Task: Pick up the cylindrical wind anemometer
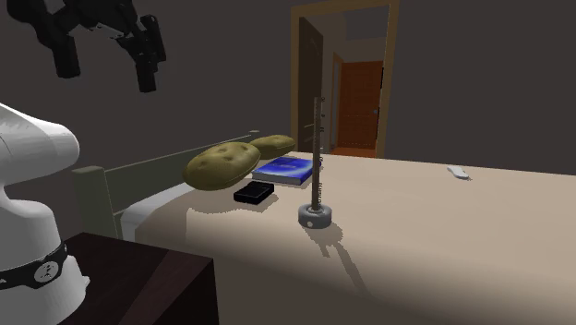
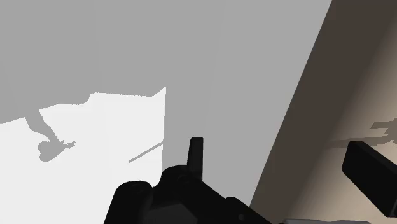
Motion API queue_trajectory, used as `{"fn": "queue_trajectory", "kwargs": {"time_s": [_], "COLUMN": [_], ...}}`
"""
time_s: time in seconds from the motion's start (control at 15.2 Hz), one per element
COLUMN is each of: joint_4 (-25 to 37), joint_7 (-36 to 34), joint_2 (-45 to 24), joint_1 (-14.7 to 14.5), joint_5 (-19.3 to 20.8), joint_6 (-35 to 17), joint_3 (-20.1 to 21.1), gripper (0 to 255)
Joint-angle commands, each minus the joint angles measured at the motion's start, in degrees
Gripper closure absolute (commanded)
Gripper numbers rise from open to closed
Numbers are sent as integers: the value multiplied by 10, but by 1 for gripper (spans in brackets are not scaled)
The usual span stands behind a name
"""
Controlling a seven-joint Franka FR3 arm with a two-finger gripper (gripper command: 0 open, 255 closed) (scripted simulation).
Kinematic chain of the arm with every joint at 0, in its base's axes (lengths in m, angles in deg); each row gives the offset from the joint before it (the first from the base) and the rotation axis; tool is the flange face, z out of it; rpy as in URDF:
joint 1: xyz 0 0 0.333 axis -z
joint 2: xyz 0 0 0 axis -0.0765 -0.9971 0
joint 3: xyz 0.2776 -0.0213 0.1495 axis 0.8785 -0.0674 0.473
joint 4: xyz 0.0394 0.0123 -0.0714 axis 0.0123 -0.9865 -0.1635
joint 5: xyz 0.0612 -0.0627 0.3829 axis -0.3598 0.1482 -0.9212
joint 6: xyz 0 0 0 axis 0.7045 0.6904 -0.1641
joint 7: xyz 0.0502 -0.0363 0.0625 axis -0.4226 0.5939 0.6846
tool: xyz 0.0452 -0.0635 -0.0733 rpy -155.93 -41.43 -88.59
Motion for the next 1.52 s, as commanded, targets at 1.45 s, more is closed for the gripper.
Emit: {"fn": "queue_trajectory", "kwargs": {"time_s": [1.45], "joint_4": [219], "joint_7": [-344], "joint_2": [-268], "joint_1": [-25], "joint_5": [-71], "joint_6": [-51], "joint_3": [272], "gripper": [0]}}
